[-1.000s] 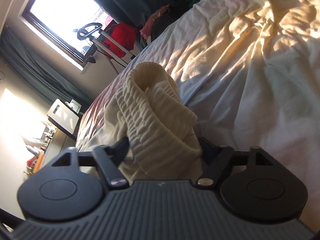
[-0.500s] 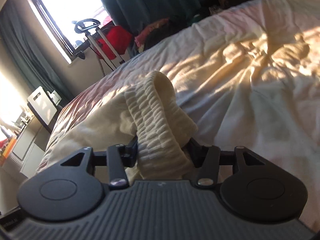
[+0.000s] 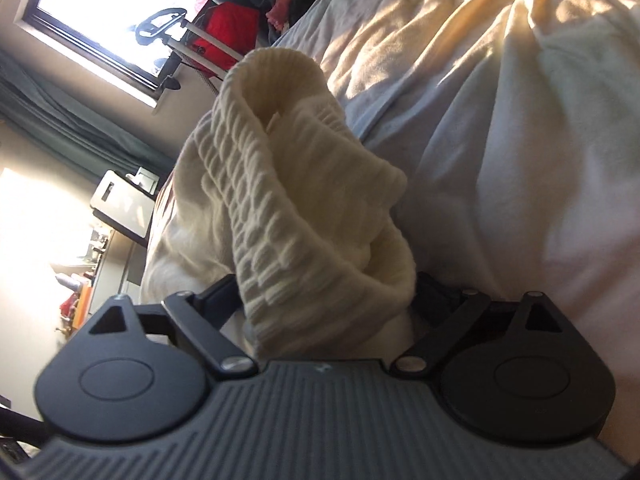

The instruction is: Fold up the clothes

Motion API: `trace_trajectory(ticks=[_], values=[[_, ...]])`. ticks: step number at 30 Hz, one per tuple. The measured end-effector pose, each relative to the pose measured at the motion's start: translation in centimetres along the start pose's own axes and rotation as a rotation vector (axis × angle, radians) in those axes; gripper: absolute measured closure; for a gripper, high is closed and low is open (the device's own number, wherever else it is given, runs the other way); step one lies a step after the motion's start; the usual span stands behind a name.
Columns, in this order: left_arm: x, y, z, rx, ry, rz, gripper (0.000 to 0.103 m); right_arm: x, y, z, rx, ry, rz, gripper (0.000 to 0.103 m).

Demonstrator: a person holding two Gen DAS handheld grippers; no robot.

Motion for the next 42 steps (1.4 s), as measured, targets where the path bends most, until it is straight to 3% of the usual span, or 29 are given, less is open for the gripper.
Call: trace_trajectory(ticks=[2, 7, 11, 18, 21, 26, 30, 36, 42], values=[[0.4, -0.5, 0.8, -0.051, -0.074, -0.022, 0.011, -0.3, -0.5, 1.0, 0.031, -0.043, -0.008, 0.009], [1.1, -2.4, 3.9, -0.206, -0.345, -0.145, 0.011, -0.3, -1.7, 1.7, -0.015, -0.097, -0.070, 0.052], [1.4, -2.5, 7.3, -0.161, -0.476, -0.169, 0.012, -0.2, -2.5, 2.2, -0.024, -0.110, -0.103, 0.060], [-0.7, 0.8, 9.9, -0.227, -0.661, -0.042, 0.015, 0.4, -2.7, 2.6, -0.028, -0.105, -0.115, 0.062], [-0.9, 1.1, 10.1, -0.240, -0.679, -0.042, 0.021, 0.3, -2.5, 2.5, -0.030, -0.107, -0.115, 0.062], [-0.7, 0.5, 10.3, -0.279, -0.716, -0.043, 0.052, 0.3, -3.2, 3.2, -0.031, -0.132, -0.142, 0.064], [0.8, -1.1, 9.1, -0.348, -0.685, -0.066, 0.067, 0.8, -6.0, 3.7, 0.034, -0.108, -0.171, 0.071], [5.8, -0.7, 2.1, -0.474, -0.589, -0.075, 0.073, 4.4, -12.6, 2.5, 0.085, -0.064, -0.252, 0.071], [11.8, 8.4, -9.6, -0.518, -0.499, -0.027, 0.076, 12.5, -17.6, -2.7, 0.032, 0.021, -0.346, 0.071]])
Point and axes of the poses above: each gripper's, at about its wrist camera, not at the fingertips, and y roughly the way its jaws point, z to its left, x to its top, the point moved 4 cm from there along y, roughly the way its jaws point, and after that the axes turned 15 degrees about -x, right-handed, at the moved point
